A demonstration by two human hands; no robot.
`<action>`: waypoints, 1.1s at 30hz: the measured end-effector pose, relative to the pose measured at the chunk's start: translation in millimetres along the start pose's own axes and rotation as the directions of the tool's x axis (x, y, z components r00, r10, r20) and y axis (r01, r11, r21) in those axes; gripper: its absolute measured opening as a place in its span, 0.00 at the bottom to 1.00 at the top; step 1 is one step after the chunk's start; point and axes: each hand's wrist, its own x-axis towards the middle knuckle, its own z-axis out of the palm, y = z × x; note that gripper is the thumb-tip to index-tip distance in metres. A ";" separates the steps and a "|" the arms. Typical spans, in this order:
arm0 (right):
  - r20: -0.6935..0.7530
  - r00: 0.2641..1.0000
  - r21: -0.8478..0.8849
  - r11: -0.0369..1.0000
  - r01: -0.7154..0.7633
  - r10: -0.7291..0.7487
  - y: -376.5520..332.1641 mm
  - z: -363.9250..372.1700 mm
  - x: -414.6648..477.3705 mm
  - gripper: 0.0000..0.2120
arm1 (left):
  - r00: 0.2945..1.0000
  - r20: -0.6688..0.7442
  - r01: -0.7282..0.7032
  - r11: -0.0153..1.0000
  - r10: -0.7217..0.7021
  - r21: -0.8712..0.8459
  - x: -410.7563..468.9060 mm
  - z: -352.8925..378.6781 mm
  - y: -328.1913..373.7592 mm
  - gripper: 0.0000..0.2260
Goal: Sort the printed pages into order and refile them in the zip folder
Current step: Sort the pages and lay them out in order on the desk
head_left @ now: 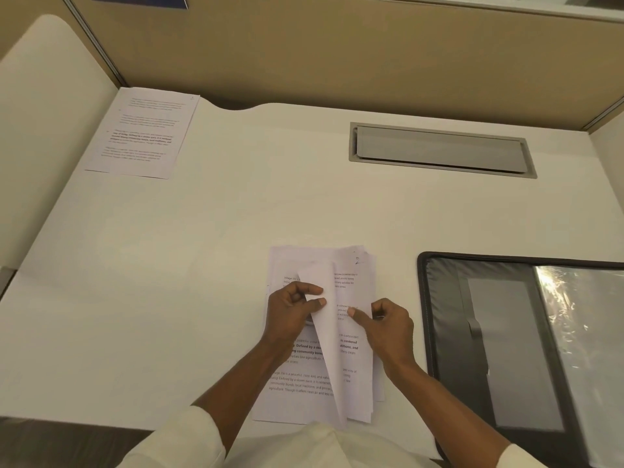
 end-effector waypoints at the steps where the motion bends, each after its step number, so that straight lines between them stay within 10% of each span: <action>1: -0.017 1.000 -0.026 1.000 -0.001 0.000 -0.5 1.2 0.2 0.16 | 1.000 -0.001 0.002 1.000 -0.002 -0.006 0.1 -0.5 -0.3 0.08; 14: -0.203 0.951 -0.334 0.930 0.155 -0.232 -2.3 -15.8 2.1 0.17 | 0.996 -0.086 -0.043 0.998 0.039 -0.038 -0.5 -8.8 4.1 0.08; 22: -0.364 0.800 -0.401 0.856 0.328 -0.477 -59.6 -79.1 59.2 0.20 | 0.996 -0.080 -0.048 0.999 0.046 -0.019 2.4 -17.9 0.4 0.08; 33: -0.340 0.836 0.017 0.886 0.464 -0.432 -240.0 -25.4 191.7 0.18 | 0.997 -0.079 0.013 1.000 -0.015 -0.021 9.5 -16.5 -1.5 0.07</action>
